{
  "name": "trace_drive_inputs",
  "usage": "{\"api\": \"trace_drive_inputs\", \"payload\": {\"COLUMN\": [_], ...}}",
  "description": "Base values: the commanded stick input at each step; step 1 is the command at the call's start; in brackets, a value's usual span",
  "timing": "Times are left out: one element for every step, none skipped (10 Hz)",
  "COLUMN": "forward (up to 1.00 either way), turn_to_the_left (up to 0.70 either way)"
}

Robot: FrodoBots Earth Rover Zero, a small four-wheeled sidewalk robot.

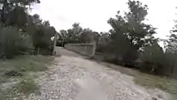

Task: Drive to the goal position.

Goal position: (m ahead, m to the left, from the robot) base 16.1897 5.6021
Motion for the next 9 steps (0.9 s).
{"api": "trace_drive_inputs", "payload": {"forward": [0.7,0.7,0.7,0.7,0.7,0.7,0.7,0.7,0.7], "turn_to_the_left": [0.0,0.0,0.0,0.0,0.0,0.0,0.0,0.0,0.0]}}
